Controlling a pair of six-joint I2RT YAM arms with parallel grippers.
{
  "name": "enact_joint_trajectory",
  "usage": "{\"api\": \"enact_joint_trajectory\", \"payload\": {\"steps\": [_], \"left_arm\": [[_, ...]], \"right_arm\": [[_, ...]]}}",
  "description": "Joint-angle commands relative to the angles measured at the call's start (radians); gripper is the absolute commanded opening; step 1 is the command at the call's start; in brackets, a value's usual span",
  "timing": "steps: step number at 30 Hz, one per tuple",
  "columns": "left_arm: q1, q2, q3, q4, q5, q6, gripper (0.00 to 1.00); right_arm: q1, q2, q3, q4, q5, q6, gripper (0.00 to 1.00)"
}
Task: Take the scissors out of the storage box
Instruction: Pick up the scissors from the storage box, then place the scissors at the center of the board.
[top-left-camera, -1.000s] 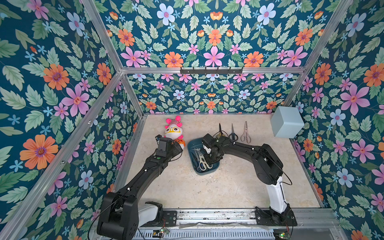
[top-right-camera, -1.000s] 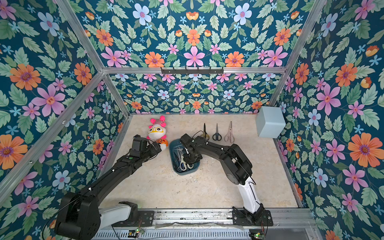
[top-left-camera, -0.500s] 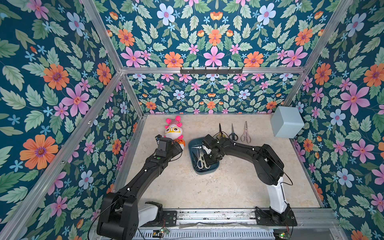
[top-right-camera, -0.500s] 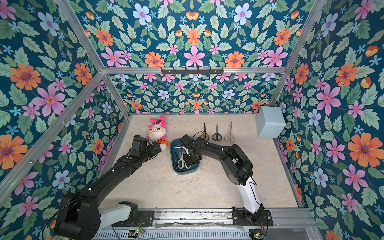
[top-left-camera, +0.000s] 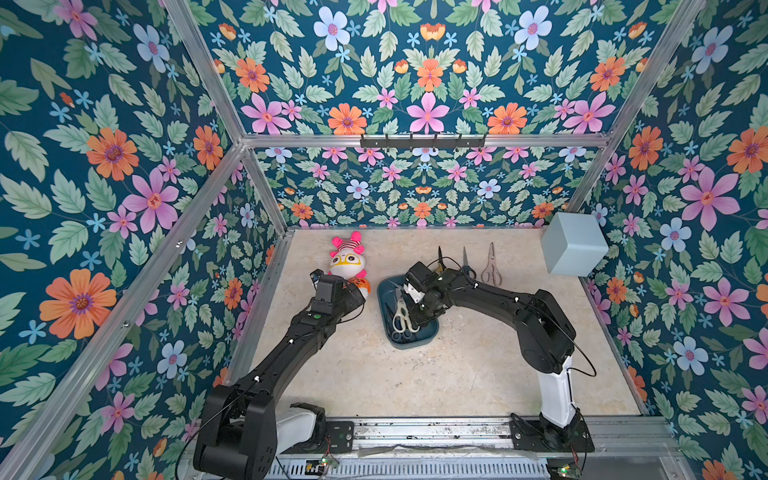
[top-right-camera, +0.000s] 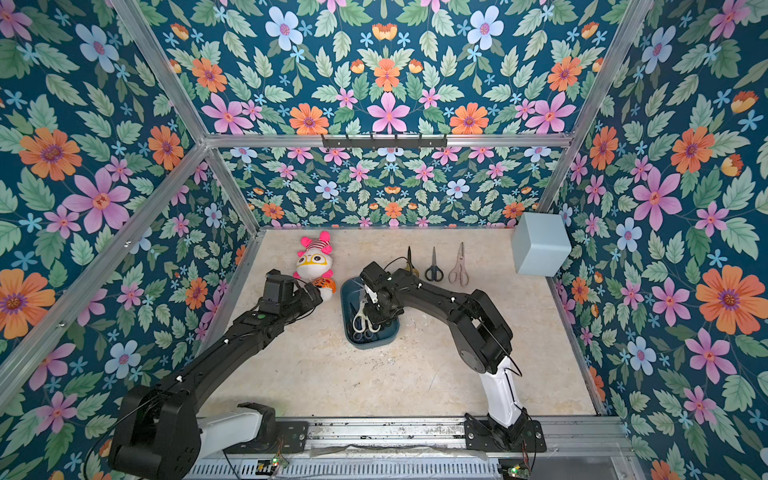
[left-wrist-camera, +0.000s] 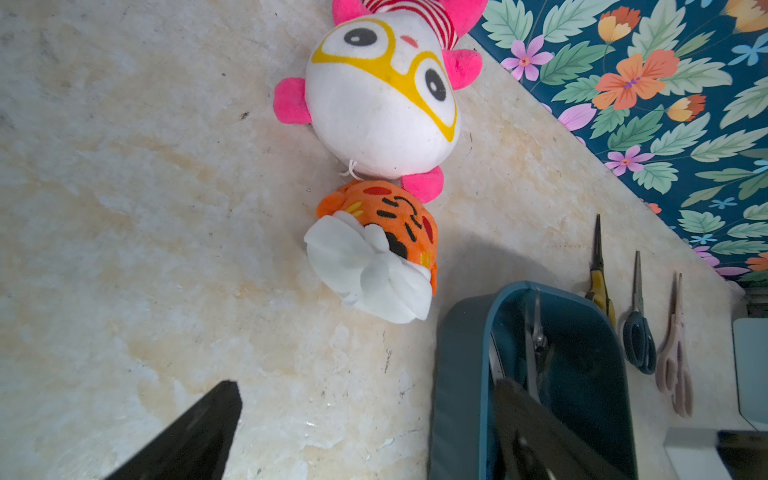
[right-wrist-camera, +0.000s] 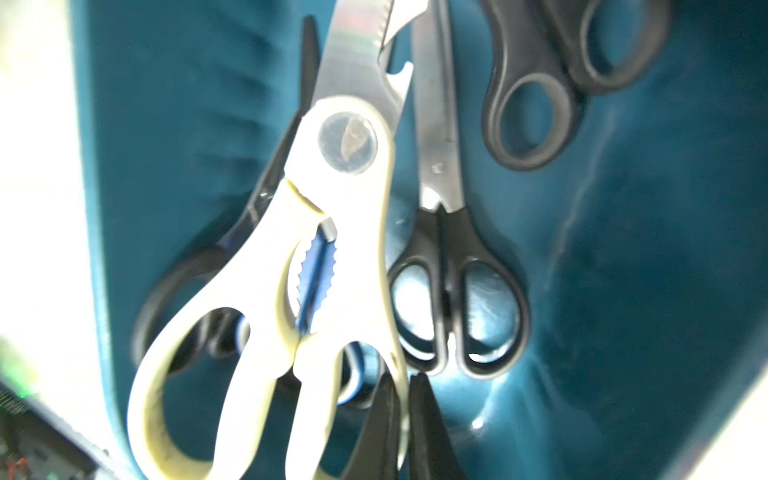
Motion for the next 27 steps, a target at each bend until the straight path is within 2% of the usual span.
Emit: {"api": "enact_joint_trajectory", "payload": {"steps": [1, 15, 23, 27], "left_arm": [[0.001, -0.002, 0.003, -0.006, -0.013, 0.009, 0.99], [0.002, 0.009, 0.014, -0.009, -0.013, 0.015, 0.99], [0.001, 0.017, 0.022, -0.007, 0.001, 0.022, 0.99], [-0.001, 0.023, 0.027, 0.001, 0.065, 0.023, 0.98]], "right_arm": [[0.002, -0.009, 0.002, -0.018, -0.056, -0.02, 0.0], [0.002, -0.065, 0.011, 0.037, -0.185, -0.04, 0.0], [-0.03, -0.091, 0.033, 0.071, -0.183, -0.014, 0.0], [-0.09, -0.104, 0.046, 0.084, -0.128, 0.024, 0.0]]}}
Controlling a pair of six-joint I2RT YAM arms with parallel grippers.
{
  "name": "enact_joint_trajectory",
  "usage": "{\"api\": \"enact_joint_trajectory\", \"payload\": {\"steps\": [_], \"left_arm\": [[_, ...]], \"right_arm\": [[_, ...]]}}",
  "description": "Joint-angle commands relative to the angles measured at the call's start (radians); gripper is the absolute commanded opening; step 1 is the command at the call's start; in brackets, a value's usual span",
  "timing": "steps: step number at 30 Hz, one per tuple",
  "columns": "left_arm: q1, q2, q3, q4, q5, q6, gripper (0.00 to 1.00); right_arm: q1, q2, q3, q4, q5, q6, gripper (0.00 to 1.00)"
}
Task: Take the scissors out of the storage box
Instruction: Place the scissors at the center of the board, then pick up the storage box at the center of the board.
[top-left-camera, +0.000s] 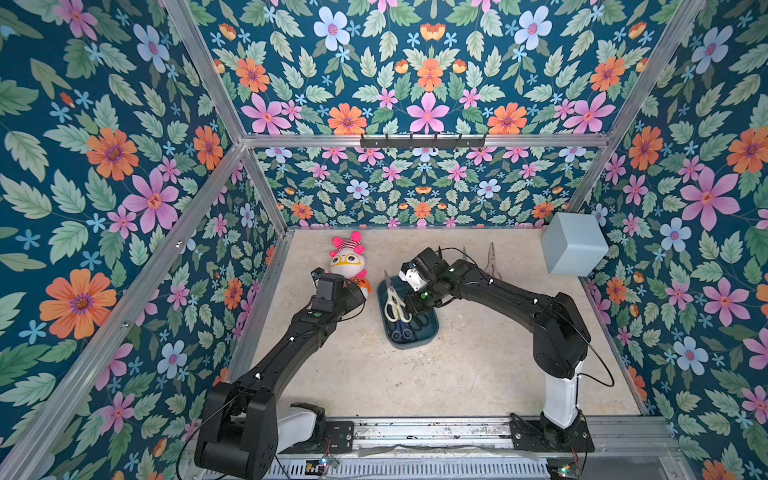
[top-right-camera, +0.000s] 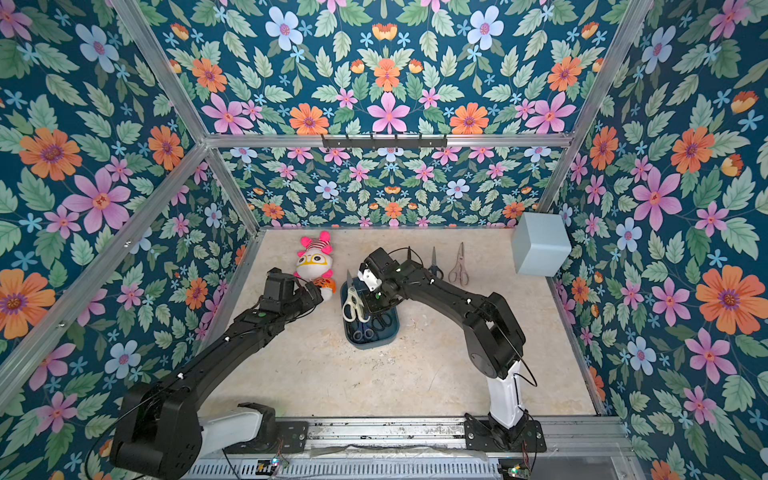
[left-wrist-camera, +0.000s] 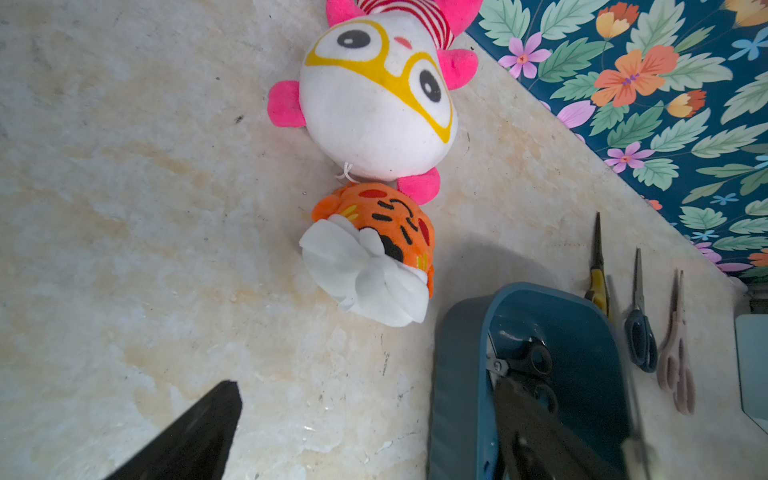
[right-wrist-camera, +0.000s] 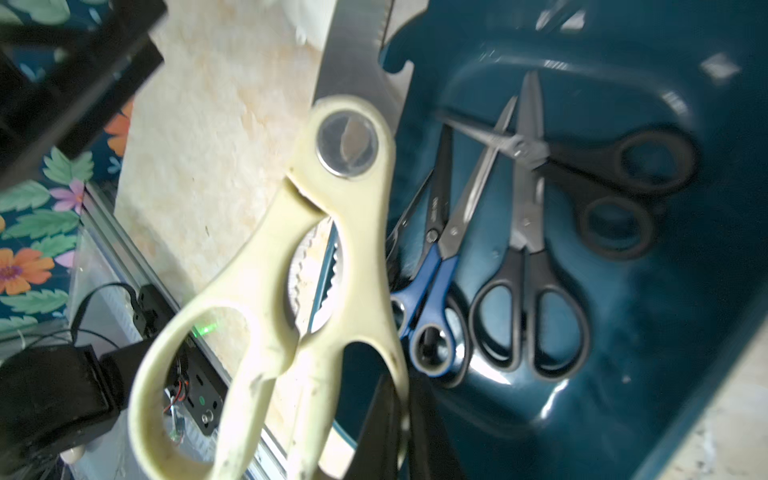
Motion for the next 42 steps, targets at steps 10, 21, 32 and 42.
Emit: {"api": "enact_joint_trajectory", "payload": {"steps": [10, 21, 32, 42], "left_arm": [[-0.077, 0.063, -0.016, 0.082, 0.192, -0.059, 0.88], [-0.159, 0.211, 0.018, 0.13, 0.209, -0.062, 0.59], [-0.161, 0.29, 0.04, 0.15, 0.218, -0.034, 0.4], [-0.162, 0.318, 0.067, 0.127, 0.209, -0.001, 0.24]], "right_arm": [[-0.189, -0.016, 0.05, 0.035, 0.214, 0.139, 0.0], [-0.228, -0.029, 0.035, -0.055, 0.407, 0.104, 0.0], [-0.228, -0.057, 0.0, -0.064, 0.453, 0.087, 0.0], [-0.228, -0.058, -0.004, -0.079, 0.472, 0.075, 0.0]]}}
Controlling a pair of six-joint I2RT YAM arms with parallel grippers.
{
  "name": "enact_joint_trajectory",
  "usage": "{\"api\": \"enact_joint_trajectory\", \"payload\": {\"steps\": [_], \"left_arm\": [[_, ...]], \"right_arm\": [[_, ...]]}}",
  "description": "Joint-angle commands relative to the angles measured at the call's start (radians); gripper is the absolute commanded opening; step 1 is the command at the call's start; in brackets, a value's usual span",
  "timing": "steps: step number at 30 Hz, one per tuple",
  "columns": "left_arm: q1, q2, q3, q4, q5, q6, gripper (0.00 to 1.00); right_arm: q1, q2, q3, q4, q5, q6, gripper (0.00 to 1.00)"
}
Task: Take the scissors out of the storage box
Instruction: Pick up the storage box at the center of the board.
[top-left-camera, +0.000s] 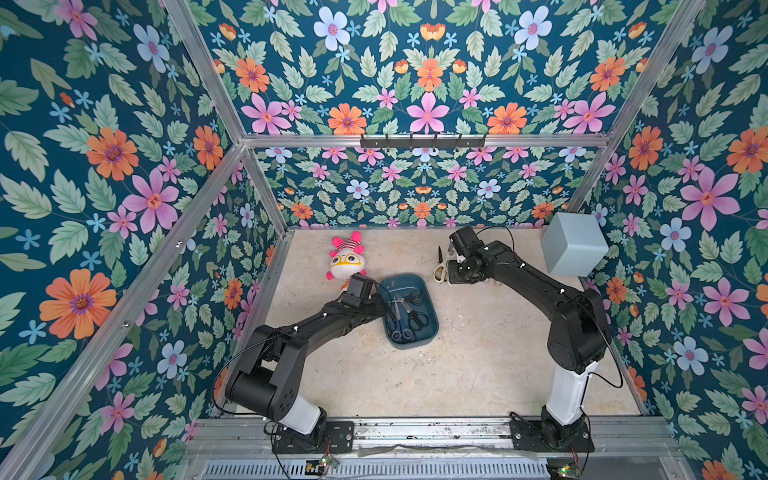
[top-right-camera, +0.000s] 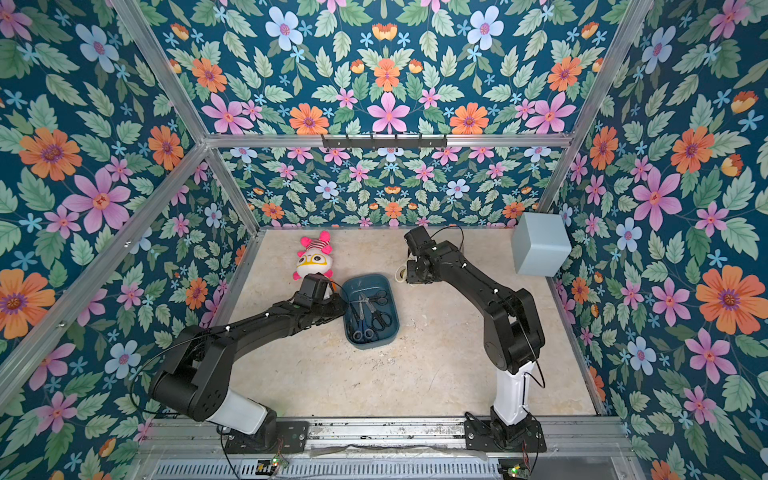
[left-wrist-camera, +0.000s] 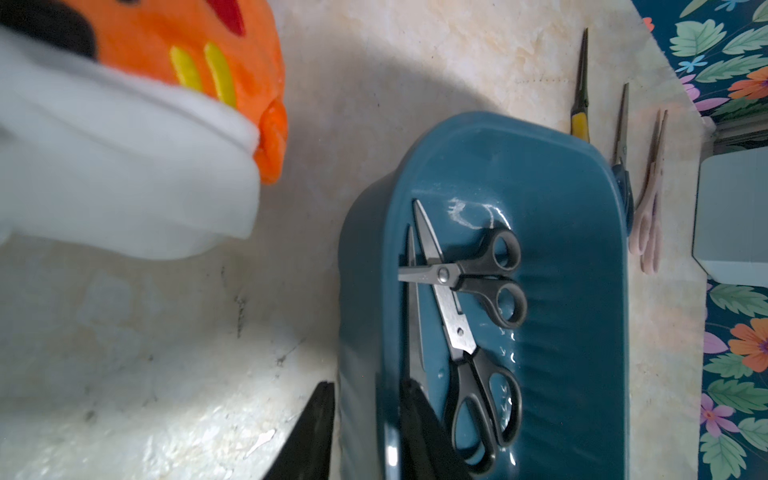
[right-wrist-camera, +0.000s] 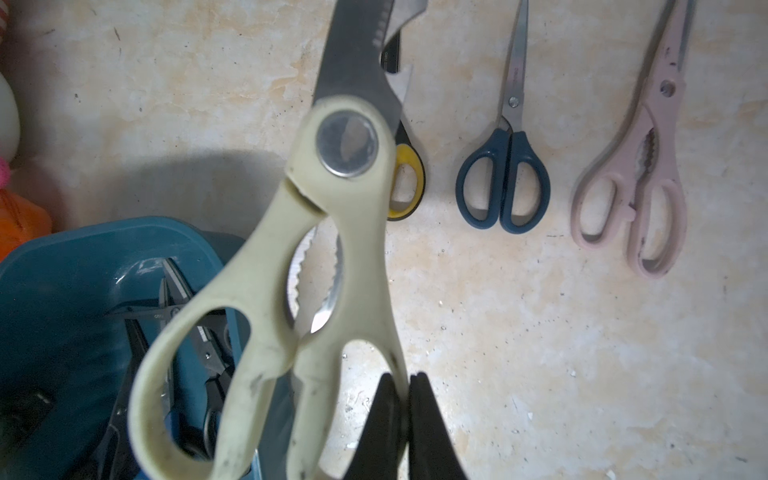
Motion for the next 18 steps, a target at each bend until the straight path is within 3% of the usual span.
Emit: {"api": "enact_joint_trajectory", "payload": {"steps": [1, 12, 18], "left_arm": [[-0.001, 0.007, 0.01, -0.015, -0.009, 0.028, 0.21], [-0.001, -0.016, 0.033, -0.083, -0.037, 0.059, 0.0], [0.001, -0.058, 0.053, -0.16, -0.093, 0.098, 0.0]], "right_arm": [[0.001, -0.009, -0.004, -0.012, 0.026, -0.013, 0.0], [0.0, 0.026, 0.021, 0.0, 0.005, -0.052, 0.0], [0.0, 0.13, 0.136, -0.009, -0.014, -0.101, 0.0]]}}
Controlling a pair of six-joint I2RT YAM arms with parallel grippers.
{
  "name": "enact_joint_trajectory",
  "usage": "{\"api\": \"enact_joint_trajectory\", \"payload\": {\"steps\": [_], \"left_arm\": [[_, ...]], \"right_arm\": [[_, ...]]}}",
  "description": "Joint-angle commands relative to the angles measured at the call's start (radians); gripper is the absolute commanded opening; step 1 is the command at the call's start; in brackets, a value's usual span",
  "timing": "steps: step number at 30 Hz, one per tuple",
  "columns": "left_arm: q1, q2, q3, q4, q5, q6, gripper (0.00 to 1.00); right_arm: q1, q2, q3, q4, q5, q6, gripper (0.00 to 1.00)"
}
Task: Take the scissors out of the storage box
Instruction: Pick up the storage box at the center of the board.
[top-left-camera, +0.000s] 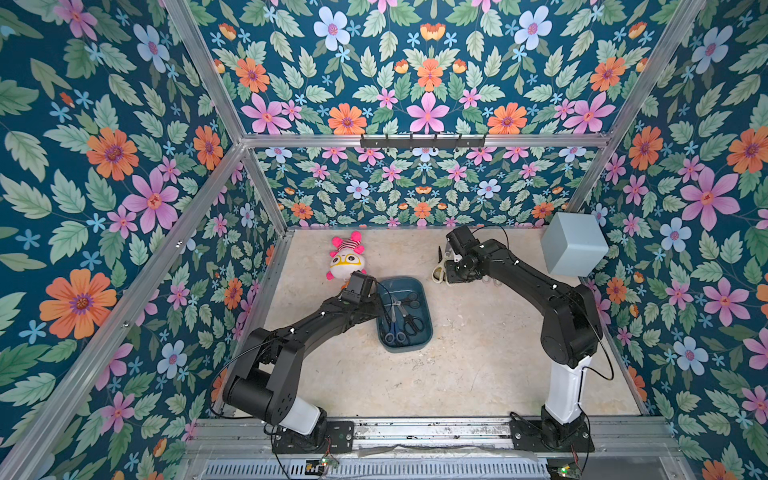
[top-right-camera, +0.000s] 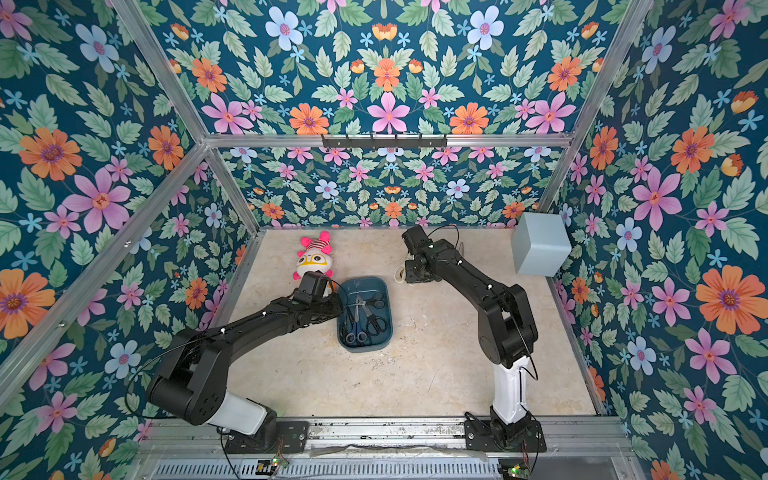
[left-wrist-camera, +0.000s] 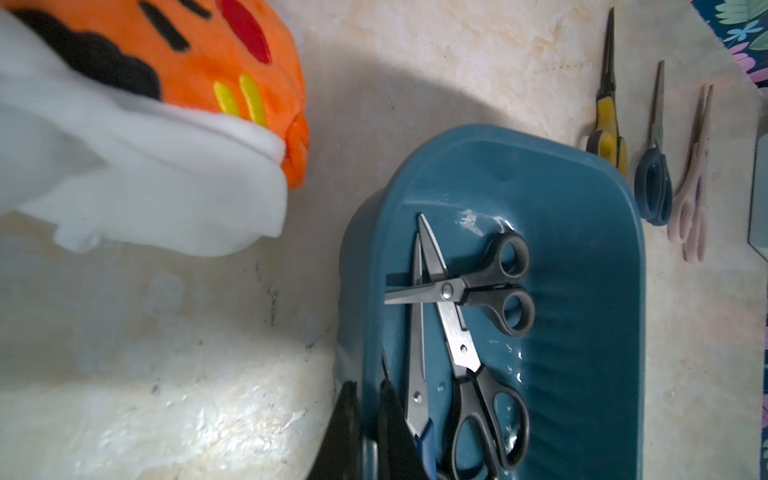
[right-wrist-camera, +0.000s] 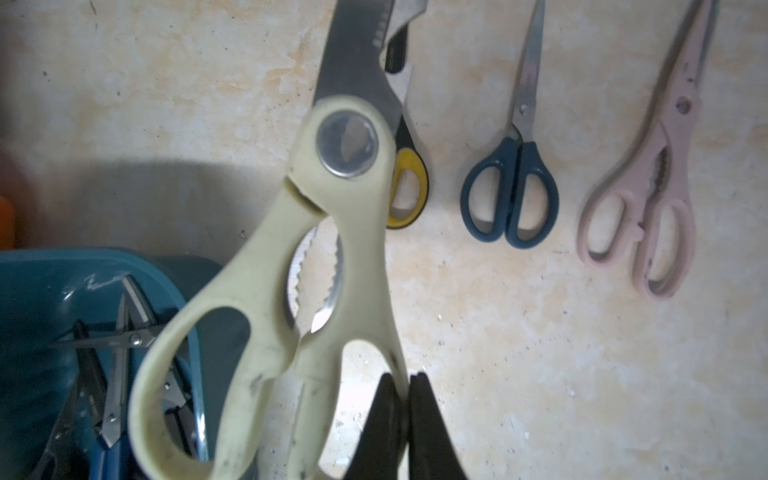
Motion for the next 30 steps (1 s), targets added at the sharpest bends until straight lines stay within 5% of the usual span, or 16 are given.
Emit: {"api": "enact_joint_trajectory", "payload": {"steps": [1, 15, 30], "left_arm": [[0.002, -0.029, 0.009, -0.035, -0.048, 0.038, 0.0], [0.015, -0.148, -0.085, -0.056, -0.19, 0.059, 0.0], [0.022, -0.247, -0.14, -0.043, -0.267, 0.053, 0.0]], "right_arm": [[0.0, 0.061, 0.073, 0.0, -0.017, -0.042, 0.0], [0.028, 0.409, 0.526, -0.139, -0.067, -0.087, 0.0], [0.048, 0.559, 0.626, -0.129, -0.084, -0.032, 0.0]]}}
